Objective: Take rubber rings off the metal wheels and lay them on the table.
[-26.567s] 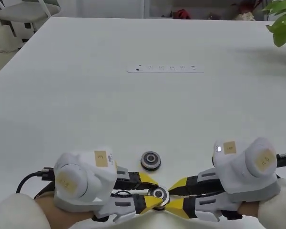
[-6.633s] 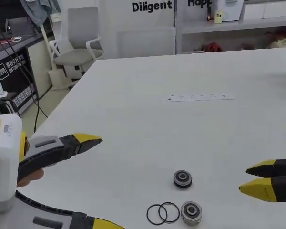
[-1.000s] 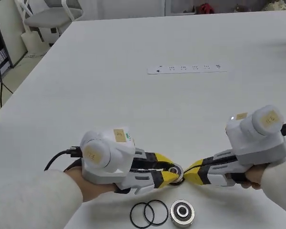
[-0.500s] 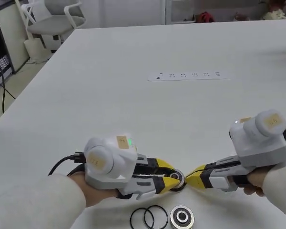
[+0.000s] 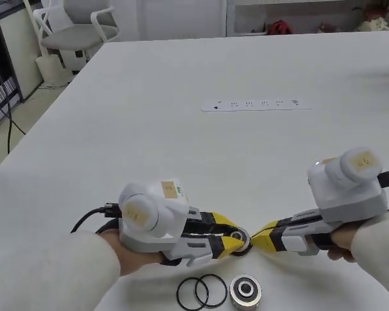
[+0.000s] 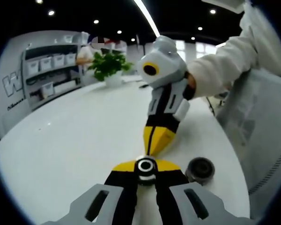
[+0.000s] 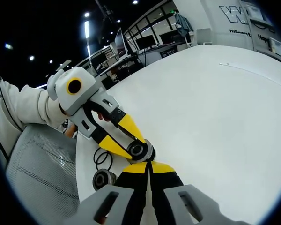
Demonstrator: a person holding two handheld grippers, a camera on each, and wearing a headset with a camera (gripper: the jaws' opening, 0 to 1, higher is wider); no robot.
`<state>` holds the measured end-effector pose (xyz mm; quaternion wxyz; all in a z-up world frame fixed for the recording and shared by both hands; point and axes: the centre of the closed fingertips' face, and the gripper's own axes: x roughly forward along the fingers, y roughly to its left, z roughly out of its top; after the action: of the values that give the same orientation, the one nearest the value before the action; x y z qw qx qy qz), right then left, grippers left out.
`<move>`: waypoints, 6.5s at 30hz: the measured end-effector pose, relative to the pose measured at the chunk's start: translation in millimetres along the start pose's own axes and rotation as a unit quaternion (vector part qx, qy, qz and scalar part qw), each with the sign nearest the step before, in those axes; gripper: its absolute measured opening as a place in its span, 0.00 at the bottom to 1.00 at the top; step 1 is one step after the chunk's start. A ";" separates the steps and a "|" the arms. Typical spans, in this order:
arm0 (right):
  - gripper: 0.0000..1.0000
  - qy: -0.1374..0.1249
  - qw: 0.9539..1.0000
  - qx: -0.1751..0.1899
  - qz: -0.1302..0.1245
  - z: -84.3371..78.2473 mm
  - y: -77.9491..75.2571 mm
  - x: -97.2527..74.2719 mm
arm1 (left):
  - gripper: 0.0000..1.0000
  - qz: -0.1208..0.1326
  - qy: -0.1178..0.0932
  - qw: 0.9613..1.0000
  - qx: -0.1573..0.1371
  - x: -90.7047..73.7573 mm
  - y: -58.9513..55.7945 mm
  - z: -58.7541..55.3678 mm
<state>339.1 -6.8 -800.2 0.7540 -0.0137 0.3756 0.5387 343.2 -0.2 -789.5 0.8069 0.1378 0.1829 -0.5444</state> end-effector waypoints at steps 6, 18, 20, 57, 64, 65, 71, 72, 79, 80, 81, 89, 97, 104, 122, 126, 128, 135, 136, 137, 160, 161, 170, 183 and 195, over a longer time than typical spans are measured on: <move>0.00 -0.006 1.000 0.030 -0.002 -1.1 -0.6 0.1 | 0.14 0.004 0.003 1.000 -0.004 0.0 0.0 0.0; 0.00 -0.008 0.999 0.039 -0.024 1.0 -3.8 2.4 | 0.14 0.012 0.015 1.000 0.001 0.3 2.4 -0.3; 0.00 -0.013 0.999 0.042 -0.025 1.9 -3.7 1.5 | 0.14 0.014 0.015 1.000 0.000 0.3 2.6 -0.1; 0.00 -0.046 0.995 0.089 -0.003 6.4 -2.5 0.9 | 0.14 0.033 -0.001 0.999 -0.005 -2.2 2.6 -1.8; 0.00 -0.047 0.994 0.098 -0.002 6.9 -1.1 0.2 | 0.14 0.037 -0.004 0.999 -0.008 -2.7 1.7 -1.9; 0.00 -0.048 0.994 0.100 -0.002 7.1 -1.2 0.1 | 0.14 0.038 -0.005 0.999 -0.009 -2.7 1.7 -2.0; 0.00 -0.050 0.993 0.107 -0.005 11.3 -1.0 0.5 | 0.14 0.037 -0.004 0.999 -0.007 -2.9 1.6 -2.1; 0.00 -0.048 0.993 0.103 -0.007 11.3 -1.0 0.5 | 0.14 0.037 -0.003 0.999 -0.007 -3.0 1.6 -2.0; 0.00 -0.047 0.994 0.097 -0.008 12.0 -2.2 0.2 | 0.14 0.036 -0.003 0.999 -0.006 -3.0 1.6 -1.7; 0.00 -0.047 0.994 0.096 -0.008 12.1 -1.4 0.4 | 0.14 0.036 -0.003 0.999 -0.005 -3.0 1.5 -1.7; 0.00 -0.047 0.994 0.095 -0.008 12.2 -0.9 0.5 | 0.14 0.036 -0.003 0.999 -0.005 -3.0 1.5 -1.7; 0.00 -0.046 0.995 0.085 -0.007 12.1 -0.9 1.1 | 0.14 0.036 -0.002 0.999 -0.005 -3.0 1.2 -1.8; 0.00 -0.045 0.996 0.080 -0.004 12.6 0.8 1.3 | 0.14 0.035 -0.003 0.999 -0.006 -2.9 1.0 -2.1; 0.00 -0.047 0.996 0.075 0.000 14.0 2.7 3.0 | 0.14 0.035 -0.004 0.999 -0.006 -2.9 1.0 -2.3; 0.00 -0.050 0.996 0.070 0.007 16.1 6.3 4.7 | 0.14 0.036 -0.005 0.999 -0.006 -3.0 1.1 -1.9; 0.00 -0.052 0.996 0.070 0.011 17.4 8.6 4.3 | 0.14 0.036 -0.006 0.999 -0.007 -3.1 0.9 -1.6; 0.00 -0.053 0.996 0.071 0.014 17.9 9.4 4.3 | 0.14 0.036 -0.006 0.999 -0.007 -3.2 0.9 -1.6; 0.00 -0.055 0.996 0.067 0.011 19.1 8.8 3.8 | 0.14 0.036 -0.006 0.999 -0.006 -3.2 0.3 -1.7; 0.00 -0.055 0.996 0.070 0.010 18.4 7.9 3.6 | 0.14 0.036 -0.006 0.999 -0.006 -3.2 0.3 -1.7; 0.00 -0.055 0.996 0.071 0.010 18.1 7.6 3.4 | 0.14 0.036 -0.006 0.999 -0.006 -3.2 0.3 -1.7; 0.00 -0.065 0.994 0.090 0.012 24.0 6.6 -1.1 | 0.28 0.029 -0.014 0.999 -0.014 -25.7 8.4 26.1; 0.00 -0.066 0.994 0.090 0.012 24.7 6.4 -1.7 | 0.30 0.029 -0.017 0.999 -0.015 -28.6 9.5 28.7; 0.00 -0.076 0.992 0.096 0.015 30.6 9.1 -6.4 | 0.49 0.033 -0.025 0.999 -0.005 -57.3 9.5 43.6; 0.00 -0.087 0.991 0.089 0.051 48.0 38.8 -6.3 | 0.60 0.033 -0.036 0.999 0.004 -89.8 -3.7 57.5; 0.00 -0.072 0.992 0.077 0.074 47.1 55.1 0.5 | 0.76 0.043 -0.012 0.999 -0.002 -116.2 -19.7 43.6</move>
<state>319.9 36.7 -745.6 0.7359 0.1113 0.3607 0.5621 291.7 70.4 -699.1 0.8318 0.1376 0.1680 -0.5108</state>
